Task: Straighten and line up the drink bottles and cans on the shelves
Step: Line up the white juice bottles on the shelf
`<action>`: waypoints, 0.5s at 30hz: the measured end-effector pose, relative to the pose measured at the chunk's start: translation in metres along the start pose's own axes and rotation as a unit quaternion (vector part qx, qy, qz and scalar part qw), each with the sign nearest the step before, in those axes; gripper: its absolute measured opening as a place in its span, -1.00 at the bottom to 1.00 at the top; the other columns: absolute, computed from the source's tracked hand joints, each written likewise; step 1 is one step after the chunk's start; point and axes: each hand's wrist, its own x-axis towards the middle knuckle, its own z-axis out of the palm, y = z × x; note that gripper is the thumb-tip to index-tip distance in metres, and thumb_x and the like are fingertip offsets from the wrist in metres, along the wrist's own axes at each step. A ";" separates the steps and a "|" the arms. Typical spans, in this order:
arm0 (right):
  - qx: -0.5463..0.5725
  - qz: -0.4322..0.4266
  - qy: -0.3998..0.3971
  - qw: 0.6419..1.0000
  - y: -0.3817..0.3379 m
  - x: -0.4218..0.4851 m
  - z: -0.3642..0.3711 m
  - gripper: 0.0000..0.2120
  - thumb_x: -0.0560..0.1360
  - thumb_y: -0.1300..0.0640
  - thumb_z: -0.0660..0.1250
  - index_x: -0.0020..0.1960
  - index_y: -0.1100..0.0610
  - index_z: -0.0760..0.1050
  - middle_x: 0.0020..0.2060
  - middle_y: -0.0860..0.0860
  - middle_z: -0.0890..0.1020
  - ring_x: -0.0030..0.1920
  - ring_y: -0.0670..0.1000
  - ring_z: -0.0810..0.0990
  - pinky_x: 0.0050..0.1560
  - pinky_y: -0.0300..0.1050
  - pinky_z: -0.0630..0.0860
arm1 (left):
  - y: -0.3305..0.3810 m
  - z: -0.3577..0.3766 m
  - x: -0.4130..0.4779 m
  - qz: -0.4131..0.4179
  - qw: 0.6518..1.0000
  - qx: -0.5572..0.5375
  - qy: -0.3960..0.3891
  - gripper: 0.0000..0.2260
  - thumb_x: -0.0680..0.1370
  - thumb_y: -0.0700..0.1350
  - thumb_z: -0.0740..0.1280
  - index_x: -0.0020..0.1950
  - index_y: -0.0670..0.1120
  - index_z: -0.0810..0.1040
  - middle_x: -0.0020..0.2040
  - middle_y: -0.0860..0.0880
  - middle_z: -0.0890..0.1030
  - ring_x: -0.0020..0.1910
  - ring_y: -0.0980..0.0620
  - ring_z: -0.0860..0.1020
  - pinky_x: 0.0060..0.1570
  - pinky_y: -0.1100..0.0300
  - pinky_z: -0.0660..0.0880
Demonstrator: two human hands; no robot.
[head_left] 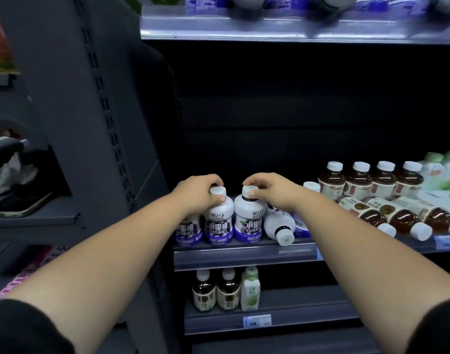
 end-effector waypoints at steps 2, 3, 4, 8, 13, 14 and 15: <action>0.026 -0.006 0.009 1.000 0.008 -0.008 0.001 -0.55 0.50 0.02 0.46 0.37 -0.06 0.48 0.22 -0.08 0.60 0.20 -0.07 0.57 0.23 -0.06 0.51 | 0.002 0.000 0.001 0.006 1.000 0.017 0.000 -0.61 0.46 0.18 0.40 0.26 0.20 0.47 0.19 0.12 0.57 0.14 0.04 0.54 0.18 -0.02 0.50; 0.031 -0.011 0.030 0.999 0.014 -0.015 0.003 -0.47 0.47 -0.01 0.49 0.40 -0.07 0.45 0.25 -0.11 0.56 0.23 -0.09 0.54 0.29 -0.06 0.47 | 0.006 0.001 0.001 0.013 0.999 0.031 0.007 -0.58 0.46 0.19 0.39 0.30 0.19 0.46 0.21 0.12 0.55 0.18 0.05 0.52 0.22 -0.04 0.46; 0.029 -0.014 0.063 0.998 0.021 -0.025 0.007 -0.43 0.45 -0.03 0.51 0.42 -0.07 0.43 0.26 -0.14 0.53 0.25 -0.12 0.51 0.31 -0.08 0.44 | 0.009 0.003 0.002 0.022 0.999 0.042 0.018 -0.55 0.46 0.19 0.39 0.33 0.19 0.45 0.23 0.12 0.54 0.22 0.06 0.50 0.26 -0.04 0.43; 0.060 0.000 0.275 0.959 0.062 -0.074 0.048 -0.56 0.43 -0.03 0.50 0.27 -0.04 0.51 0.17 -0.11 0.55 0.20 -0.07 0.52 0.24 -0.11 0.44 | 0.033 0.014 0.010 0.069 0.996 0.039 0.036 -0.56 0.49 0.19 0.39 0.35 0.18 0.45 0.22 0.11 0.54 0.22 0.08 0.50 0.25 -0.04 0.41; 0.071 0.155 0.405 0.898 0.090 -0.103 0.104 -0.55 0.37 -0.17 0.51 0.14 -0.02 0.47 0.06 -0.09 0.58 0.16 0.04 0.50 0.19 0.08 0.36 | 0.062 0.032 0.023 0.077 0.997 0.007 0.017 -0.58 0.47 0.24 0.37 0.30 0.18 0.49 0.20 0.12 0.56 0.20 0.07 0.51 0.24 -0.05 0.45; 0.077 0.185 0.399 0.895 0.090 -0.102 0.110 -0.54 0.37 -0.24 0.48 0.13 -0.04 0.45 0.05 -0.10 0.58 0.15 0.04 0.50 0.17 0.06 0.32 | 0.064 0.035 0.025 0.071 0.997 0.005 0.015 -0.58 0.47 0.24 0.37 0.29 0.18 0.50 0.21 0.13 0.56 0.20 0.07 0.51 0.23 -0.05 0.46; 0.082 0.201 0.394 0.893 0.090 -0.100 0.114 -0.55 0.37 -0.28 0.45 0.10 -0.06 0.44 0.02 -0.12 0.59 0.14 0.03 0.50 0.14 0.04 0.28 | 0.065 0.037 0.026 0.066 0.998 0.005 0.015 -0.60 0.47 0.24 0.37 0.28 0.18 0.51 0.21 0.13 0.56 0.20 0.07 0.52 0.22 -0.04 0.47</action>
